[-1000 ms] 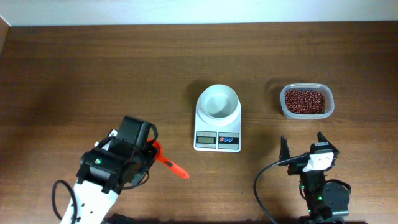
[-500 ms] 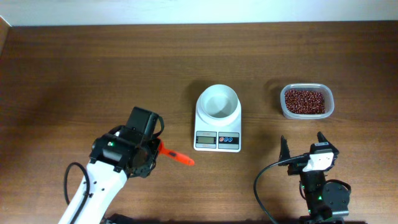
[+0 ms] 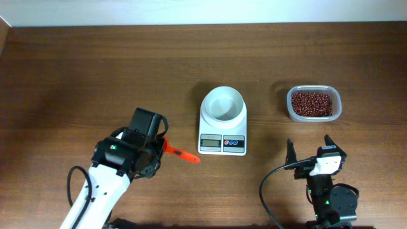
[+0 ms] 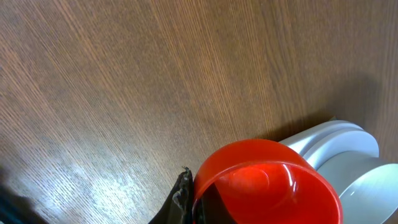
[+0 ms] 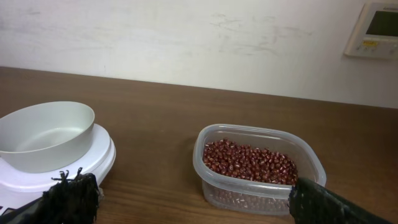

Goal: Scoop and weigh 50g on scale
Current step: 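Carry the scoop right toward the scale with the left gripper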

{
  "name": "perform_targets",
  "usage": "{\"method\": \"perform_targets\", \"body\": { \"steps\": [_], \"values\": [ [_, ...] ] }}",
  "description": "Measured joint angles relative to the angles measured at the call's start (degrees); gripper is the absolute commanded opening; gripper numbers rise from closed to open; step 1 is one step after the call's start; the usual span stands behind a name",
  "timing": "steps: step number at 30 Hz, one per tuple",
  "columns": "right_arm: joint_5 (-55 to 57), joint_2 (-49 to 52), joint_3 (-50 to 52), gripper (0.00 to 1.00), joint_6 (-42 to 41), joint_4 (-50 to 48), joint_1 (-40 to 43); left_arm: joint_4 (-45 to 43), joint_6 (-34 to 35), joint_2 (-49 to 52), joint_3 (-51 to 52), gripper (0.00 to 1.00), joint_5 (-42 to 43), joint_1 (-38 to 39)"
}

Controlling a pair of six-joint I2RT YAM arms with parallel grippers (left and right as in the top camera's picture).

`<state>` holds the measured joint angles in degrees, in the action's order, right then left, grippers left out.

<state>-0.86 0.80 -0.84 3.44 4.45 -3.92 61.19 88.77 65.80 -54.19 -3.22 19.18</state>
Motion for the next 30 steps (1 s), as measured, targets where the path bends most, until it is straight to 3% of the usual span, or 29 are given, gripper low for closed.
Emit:
{"method": "perform_targets", "body": {
  "steps": [30],
  "values": [
    [-0.02,0.00,0.00,0.99,0.00,0.00,0.00,0.33,-3.58,0.00,-3.65,0.00,-0.02,0.00]
  ]
}}
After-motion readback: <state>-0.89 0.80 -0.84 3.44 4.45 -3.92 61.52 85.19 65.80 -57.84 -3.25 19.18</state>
